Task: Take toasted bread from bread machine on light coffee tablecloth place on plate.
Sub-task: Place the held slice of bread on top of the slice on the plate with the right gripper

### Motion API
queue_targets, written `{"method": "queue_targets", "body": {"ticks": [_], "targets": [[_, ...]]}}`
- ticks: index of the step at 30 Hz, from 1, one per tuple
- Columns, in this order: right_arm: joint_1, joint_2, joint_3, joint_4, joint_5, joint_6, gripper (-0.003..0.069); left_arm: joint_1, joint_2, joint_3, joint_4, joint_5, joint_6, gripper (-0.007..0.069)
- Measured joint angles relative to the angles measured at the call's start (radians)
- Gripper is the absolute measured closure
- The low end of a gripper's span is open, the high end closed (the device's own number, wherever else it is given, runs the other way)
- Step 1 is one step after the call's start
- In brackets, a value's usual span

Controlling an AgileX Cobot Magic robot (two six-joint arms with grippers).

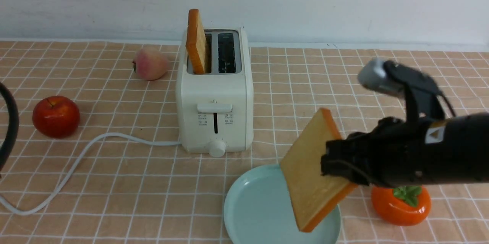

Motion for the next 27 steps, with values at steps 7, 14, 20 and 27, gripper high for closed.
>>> {"method": "queue_targets", "body": {"ticks": [7,14,20,27], "targets": [[0.000,0.168,0.000,0.299,-0.061,-0.258,0.0550,-0.009,0.000,0.000,-0.006,0.020,0.000,0.0385],[0.000,0.225,-0.001,0.593,-0.090,-0.558,0.0550,-0.009,0.000,0.000,-0.007,0.031,0.000,0.0385],[0.000,0.248,-0.002,0.723,-0.112,-0.687,0.0550,-0.009,0.000,0.000,-0.007,0.033,0.000,0.0385],[0.000,0.293,-0.002,0.769,-0.063,-0.669,0.0548,-0.009,0.000,0.000,-0.007,0.037,0.000,0.0383]]}}
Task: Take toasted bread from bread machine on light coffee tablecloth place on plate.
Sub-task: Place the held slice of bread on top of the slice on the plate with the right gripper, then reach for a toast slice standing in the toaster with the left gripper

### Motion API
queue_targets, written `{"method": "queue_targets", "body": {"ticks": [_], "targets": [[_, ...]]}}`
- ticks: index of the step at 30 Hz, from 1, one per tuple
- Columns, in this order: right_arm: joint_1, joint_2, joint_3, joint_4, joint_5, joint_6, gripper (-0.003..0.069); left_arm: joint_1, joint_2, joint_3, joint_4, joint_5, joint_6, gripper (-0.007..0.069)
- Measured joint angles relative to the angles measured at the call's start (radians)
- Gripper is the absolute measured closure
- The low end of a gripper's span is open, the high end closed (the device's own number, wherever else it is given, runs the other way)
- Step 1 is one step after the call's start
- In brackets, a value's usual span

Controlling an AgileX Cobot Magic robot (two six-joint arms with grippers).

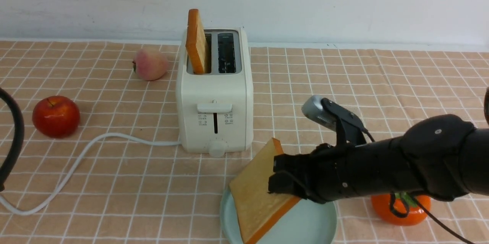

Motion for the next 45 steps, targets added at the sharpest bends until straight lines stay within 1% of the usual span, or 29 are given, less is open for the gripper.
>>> {"method": "queue_targets", "body": {"ticks": [4,5,6,7,9,10,11,12,13,14,16,19,21,24,26,27,30,32,34,35,37,38,39,41,42,44,45], "targets": [[0.000,0.013,0.000,-0.029,0.007,0.008,0.0497,0.000,0.000,0.000,0.000,0.000,0.000,0.0383],[0.000,0.014,0.000,-0.056,0.007,0.008,0.0456,0.000,0.000,0.000,0.000,0.000,0.000,0.0383],[-0.001,0.014,0.000,-0.085,0.006,0.008,0.0390,0.000,0.000,0.000,-0.001,0.000,0.000,0.0383],[-0.001,0.014,0.000,-0.085,0.006,0.008,0.0379,0.000,0.000,0.000,-0.002,0.000,0.000,0.0383],[-0.020,-0.005,0.000,-0.148,0.018,0.008,0.0218,0.000,0.000,0.000,-0.017,-0.003,0.000,0.0383],[-0.028,-0.014,0.000,-0.173,0.025,0.008,0.0183,0.000,0.000,0.000,-0.020,-0.008,0.000,0.0383],[-0.047,-0.034,0.000,-0.210,0.037,0.008,0.0116,0.000,0.000,0.000,-0.023,-0.018,0.000,0.0383],[-0.051,-0.038,0.000,-0.218,0.040,0.008,0.0105,0.000,0.000,0.000,-0.023,-0.021,0.000,0.0383],[-0.089,-0.071,-0.007,-0.295,0.088,0.013,0.0032,0.000,0.000,0.000,-0.030,-0.047,0.002,0.0383],[-0.100,-0.079,-0.011,-0.305,0.096,0.015,0.0020,0.000,0.000,0.000,-0.031,-0.051,0.005,0.0383],[-0.173,-0.123,-0.052,-0.414,0.222,0.065,-0.0012,0.000,0.003,0.000,-0.050,-0.098,0.044,0.0382],[-0.268,-0.176,-0.135,-0.586,0.383,0.172,-0.0002,0.000,0.046,-0.015,-0.091,-0.161,0.128,0.0374],[-0.307,-0.227,-0.211,-0.719,0.479,0.264,0.0034,0.000,0.138,-0.071,-0.131,-0.182,0.202,0.0357],[-0.308,-0.294,-0.273,-0.851,0.562,0.381,0.0092,0.000,0.300,-0.204,-0.169,-0.205,0.277,0.0314],[-0.293,-0.352,-0.297,-0.902,0.596,0.451,0.0130,0.000,0.423,-0.303,-0.179,-0.211,0.305,0.0274],[-0.291,-0.363,-0.300,-0.905,0.598,0.462,0.0134,0.000,0.452,-0.314,-0.181,-0.211,0.306,0.0270],[-0.259,-0.453,-0.304,-0.939,0.636,0.525,0.0172,-0.005,0.713,-0.551,-0.179,-0.178,0.319,0.0195],[-0.252,-0.492,-0.304,-0.946,0.653,0.545,0.0177,-0.029,0.836,-0.709,-0.164,-0.128,0.318,0.0165],[-0.250,-0.518,-0.304,-0.960,0.663,0.553,0.0179,-0.067,0.954,-0.860,-0.108,-0.057,0.300,0.0142],[-0.250,-0.528,-0.304,-0.970,0.664,0.554,0.0179,-0.094,1.018,-0.946,-0.059,-0.019,0.280,0.0137],[-0.250,-0.539,-0.304,-0.982,0.666,0.554,0.0179,-0.144,1.134,-1.105,0.050,0.054,0.228,0.0128],[-0.250,-0.539,-0.304,-0.982,0.666,0.554,0.0179,-0.154,1.160,-1.140,0.076,0.062,0.222,0.0127],[-0.250,-0.541,-0.304,-0.985,0.671,0.554,0.0179,-0.187,1.267,-1.285,0.169,0.136,0.178,0.0125],[-0.250,-0.541,-0.304,-0.988,0.682,0.554,0.0179,-0.207,1.375,-1.428,0.230,0.197,0.150,0.0125],[-0.250,-0.541,-0.304,-0.990,0.691,0.555,0.0179,-0.212,1.458,-1.526,0.255,0.209,0.140,0.0129],[-0.250,-0.541,-0.304,-0.993,0.699,0.555,0.0179,-0.212,1.510,-1.572,0.255,0.212,0.130,0.0141],[-0.250,-0.541,-0.304,-1.001,0.710,0.555,0.0179,-0.212,1.550,-1.591,0.243,0.221,0.128,0.0169]]}}
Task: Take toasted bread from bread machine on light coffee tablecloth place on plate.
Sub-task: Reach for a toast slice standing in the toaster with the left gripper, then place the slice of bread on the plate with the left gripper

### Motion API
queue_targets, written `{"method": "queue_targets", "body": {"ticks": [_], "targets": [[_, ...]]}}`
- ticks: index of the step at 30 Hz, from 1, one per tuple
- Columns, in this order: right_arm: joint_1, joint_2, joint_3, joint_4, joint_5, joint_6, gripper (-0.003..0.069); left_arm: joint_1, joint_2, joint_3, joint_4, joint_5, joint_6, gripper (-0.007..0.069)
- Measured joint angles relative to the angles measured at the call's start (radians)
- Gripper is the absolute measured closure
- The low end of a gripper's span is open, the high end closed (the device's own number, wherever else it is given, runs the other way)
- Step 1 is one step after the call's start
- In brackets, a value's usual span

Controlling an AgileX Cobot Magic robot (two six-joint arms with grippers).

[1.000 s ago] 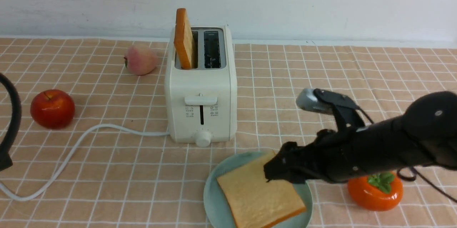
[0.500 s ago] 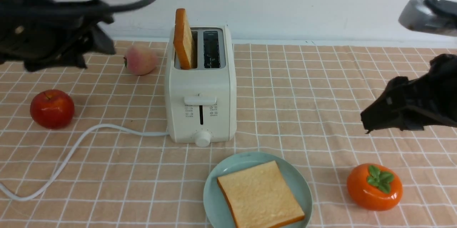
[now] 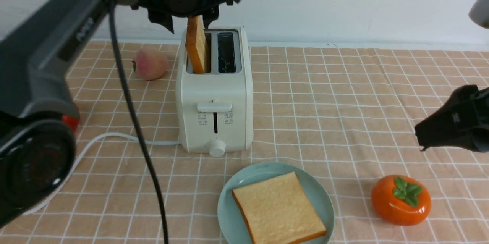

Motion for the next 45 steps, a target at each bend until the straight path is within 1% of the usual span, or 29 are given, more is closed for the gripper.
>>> {"method": "queue_targets", "body": {"ticks": [1,2,3,6,7,12,13,14,15,16,18,19,21,23,25,26,27,28,30,32,33,34,35,38,40,41,42,43,45], "targets": [[0.000,0.000,0.000,0.000,0.003,0.000,0.0179,0.000,0.008,-0.002,-0.003,0.002,0.000,0.0175],[0.000,0.000,0.000,-0.003,0.019,0.000,0.0181,0.000,0.037,-0.007,-0.012,0.016,0.001,0.0251],[0.000,0.000,0.000,-0.003,0.019,0.000,0.0181,0.000,0.037,-0.007,-0.012,0.016,0.001,0.0260],[0.000,0.000,0.000,-0.013,0.037,0.000,0.0182,0.004,0.046,-0.007,-0.024,0.016,0.003,0.0482],[0.000,0.000,0.000,-0.017,0.037,0.000,0.0182,0.004,0.041,-0.007,-0.026,0.016,0.003,0.0527],[0.000,0.000,0.000,-0.026,0.037,0.000,0.0182,0.004,-0.019,-0.007,-0.011,0.016,0.009,0.0525],[0.000,0.000,0.000,-0.032,0.037,0.000,0.0182,0.004,-0.090,-0.007,0.000,0.016,0.020,0.0525],[0.000,0.000,0.000,-0.034,0.037,0.000,0.0182,0.004,-0.099,-0.006,0.002,0.016,0.022,0.0525],[0.000,0.000,0.000,-0.044,0.037,0.000,0.0182,0.007,-0.197,-0.006,-0.001,0.016,0.041,0.0525],[0.000,0.000,0.000,-0.047,0.037,0.000,0.0182,0.008,-0.209,-0.006,-0.003,0.016,0.043,0.0525],[0.000,0.000,0.000,-0.068,0.037,0.000,0.0183,0.011,-0.370,-0.010,-0.067,0.016,0.081,0.0525],[0.000,0.000,0.000,-0.070,0.037,0.000,0.0183,0.011,-0.406,-0.011,-0.093,0.017,0.097,0.0525],[0.000,0.000,0.000,-0.071,0.035,0.000,0.0183,0.011,-0.512,-0.008,-0.200,0.017,0.138,0.0525],[0.000,0.000,0.000,-0.060,0.031,0.000,0.0183,0.011,-0.654,0.054,-0.386,0.017,0.218,0.0525],[0.000,0.000,0.000,-0.050,0.031,0.000,0.0183,0.011,-0.764,0.164,-0.534,0.017,0.290,0.0525],[0.000,0.000,0.000,-0.049,0.031,0.000,0.0183,0.011,-0.789,0.196,-0.566,0.017,0.298,0.0525],[0.000,0.000,0.000,-0.045,0.031,0.000,0.0183,0.011,-0.827,0.249,-0.615,0.017,0.335,0.0525],[0.000,0.000,0.000,-0.035,0.031,0.001,0.0183,0.011,-0.956,0.462,-0.768,0.009,0.429,0.0525],[0.000,0.000,0.000,-0.030,0.031,0.001,0.0183,0.011,-1.055,0.657,-0.872,-0.040,0.501,0.0525],[0.000,0.000,0.000,-0.028,0.031,0.001,0.0183,0.011,-1.165,0.905,-0.991,-0.153,0.594,0.0525],[0.000,0.000,0.000,-0.028,0.031,0.001,0.0183,0.011,-1.184,0.953,-1.015,-0.166,0.604,0.0525],[0.000,0.000,0.000,-0.028,0.031,0.001,0.0183,0.011,-1.239,1.114,-1.099,-0.258,0.681,0.0525],[0.000,0.000,0.000,-0.026,0.031,0.001,0.0183,0.011,-1.266,1.218,-1.160,-0.303,0.739,0.0525],[0.000,0.000,0.000,-0.018,0.036,0.002,0.0183,0.011,-1.272,1.439,-1.315,-0.372,0.887,0.0525],[0.000,0.000,0.000,-0.003,0.038,0.002,0.0183,0.011,-1.199,1.572,-1.452,-0.423,1.025,0.0525],[0.000,0.000,0.000,0.002,0.038,0.002,0.0183,0.011,-1.160,1.600,-1.498,-0.436,1.088,0.0525],[0.000,0.000,0.000,0.004,0.038,0.002,0.0183,0.011,-1.150,1.606,-1.510,-0.439,1.088,0.0525],[0.000,0.000,0.000,0.011,0.038,0.002,0.0183,0.011,-1.039,1.635,-1.624,-0.465,1.219,0.0525],[0.000,0.000,0.000,0.021,0.038,0.002,0.0183,0.011,-0.938,1.638,-1.734,-0.481,1.329,0.0525]]}}
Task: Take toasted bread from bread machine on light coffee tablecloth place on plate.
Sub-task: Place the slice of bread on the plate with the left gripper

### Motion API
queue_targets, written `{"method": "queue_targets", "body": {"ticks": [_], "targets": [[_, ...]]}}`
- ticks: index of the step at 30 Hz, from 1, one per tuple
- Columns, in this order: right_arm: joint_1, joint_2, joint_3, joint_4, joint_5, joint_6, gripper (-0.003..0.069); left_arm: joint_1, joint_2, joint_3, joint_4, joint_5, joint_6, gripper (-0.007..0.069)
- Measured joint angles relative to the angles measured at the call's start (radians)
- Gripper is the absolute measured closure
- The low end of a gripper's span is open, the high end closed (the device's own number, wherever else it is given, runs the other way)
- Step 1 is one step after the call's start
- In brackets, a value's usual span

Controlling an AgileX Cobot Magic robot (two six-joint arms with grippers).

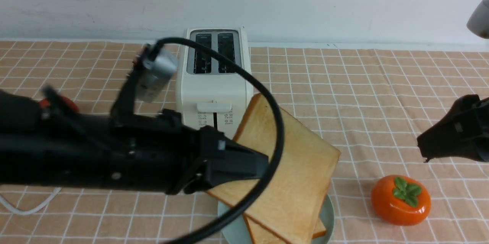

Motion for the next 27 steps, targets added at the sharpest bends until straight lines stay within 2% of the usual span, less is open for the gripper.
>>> {"method": "queue_targets", "body": {"ticks": [3,5,8,11,15,16,17,18,20,22,24,27], "targets": [[0.000,0.000,0.000,0.003,0.000,0.000,0.0183,0.000,0.145,0.000,-0.144,-0.045,0.137,0.0525],[0.000,0.000,0.000,0.003,0.001,0.000,0.0183,0.000,0.227,0.000,-0.202,-0.073,0.184,0.0525],[0.000,0.000,0.000,0.003,0.009,-0.002,0.0183,-0.001,0.330,0.000,-0.234,-0.090,0.233,0.0522],[0.000,0.000,0.000,0.003,0.019,-0.010,0.0183,-0.017,0.401,-0.001,-0.243,-0.097,0.268,0.0478],[0.000,0.000,0.000,0.003,0.023,-0.015,0.0183,-0.070,0.448,-0.007,-0.250,-0.140,0.311,0.0302],[0.000,0.000,0.000,0.003,0.023,-0.015,0.0183,-0.072,0.449,-0.007,-0.250,-0.146,0.318,0.0278],[0.000,0.000,0.000,0.003,0.024,-0.015,0.0183,-0.086,0.449,-0.008,-0.251,-0.199,0.344,0.0179],[0.000,0.000,0.000,0.003,0.025,-0.015,0.0183,-0.089,0.446,-0.008,-0.252,-0.235,0.352,0.0140],[0.000,0.000,0.000,0.003,0.031,-0.015,0.0183,-0.089,0.431,-0.008,-0.255,-0.365,0.365,0.0013],[0.000,0.000,0.000,0.003,0.036,-0.016,0.0183,-0.089,0.416,-0.008,-0.253,-0.438,0.365,-0.0013],[0.000,0.000,0.000,0.001,0.044,-0.018,0.0183,-0.089,0.336,-0.008,-0.198,-0.628,0.349,-0.0038],[0.000,0.000,0.000,-0.026,0.045,-0.018,0.0184,-0.088,0.236,-0.008,-0.132,-0.764,0.355,-0.0024]]}}
